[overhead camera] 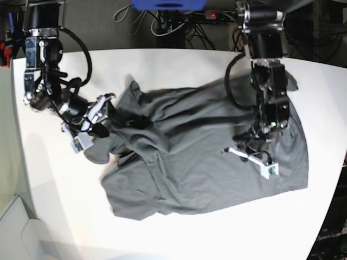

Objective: Layout the t-shirt on the table in an organized manner, then fold the t-shirt properly
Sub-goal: 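Drag the held t-shirt with the right gripper away from the left gripper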

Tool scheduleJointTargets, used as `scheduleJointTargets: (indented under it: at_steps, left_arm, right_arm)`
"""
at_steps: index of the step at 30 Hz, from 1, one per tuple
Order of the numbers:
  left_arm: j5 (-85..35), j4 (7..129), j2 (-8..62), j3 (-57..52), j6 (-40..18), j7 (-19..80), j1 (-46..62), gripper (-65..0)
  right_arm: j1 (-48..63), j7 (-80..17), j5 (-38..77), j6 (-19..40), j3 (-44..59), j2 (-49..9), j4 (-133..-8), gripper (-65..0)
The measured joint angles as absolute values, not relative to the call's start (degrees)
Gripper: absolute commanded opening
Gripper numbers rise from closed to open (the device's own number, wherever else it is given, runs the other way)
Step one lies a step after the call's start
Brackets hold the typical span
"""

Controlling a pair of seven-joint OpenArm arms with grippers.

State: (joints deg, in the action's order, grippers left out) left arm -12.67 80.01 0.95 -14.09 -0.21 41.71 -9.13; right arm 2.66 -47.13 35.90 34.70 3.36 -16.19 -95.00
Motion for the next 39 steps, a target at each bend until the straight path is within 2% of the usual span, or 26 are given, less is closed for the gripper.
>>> scheduleJointTargets:
  at_steps: [6,10,12,20,26,32,39]
  left_arm:
    - [-12.73,87.05,1.21,-10.39,-0.25,41.8,-4.93,-64.9]
    - [-12.25,87.09,1.67,-10.39,0.01,42.72,-1.54,-64.9]
    - [-12.25,87.05,1.98,-10.41,-0.03,42.52,-1.34,-64.9]
    - [-12.25,86.67,4.36,-11.22,-0.21,42.02,-0.73,-64.9]
    - [-12.14,81.21,5.26,-16.95,-0.01,41.76,-1.39,-64.9]
    - [-12.25,79.07,5.65,-17.91,-0.21,41.85,-3.11,-64.9]
    - [-12.19,79.11,6.81,-17.93,-0.1,41.85,-5.3,-64.9]
  right_arm:
    - [4.34,-46.96,35.86,34.7,3.53,-15.81,-94.89,-47.9]
    - [5.32,-47.46,35.81,34.72,2.02,-12.64,-91.96,-56.9]
    - [4.97,-47.11,35.83,34.68,1.93,-11.66,-89.52,-59.4]
    - [-0.34,-47.05,35.73,34.7,-4.49,-10.26,-80.01,-60.3]
    - [1.26,-44.27,36.49,34.7,-1.98,-11.11,-77.38,-60.3]
    - [11.31,-41.43,37.8,34.87,1.58,-12.53,-83.64,-60.3]
    - [22.9,-44.82,35.03,34.46,1.3,-12.21,-96.44,-60.3]
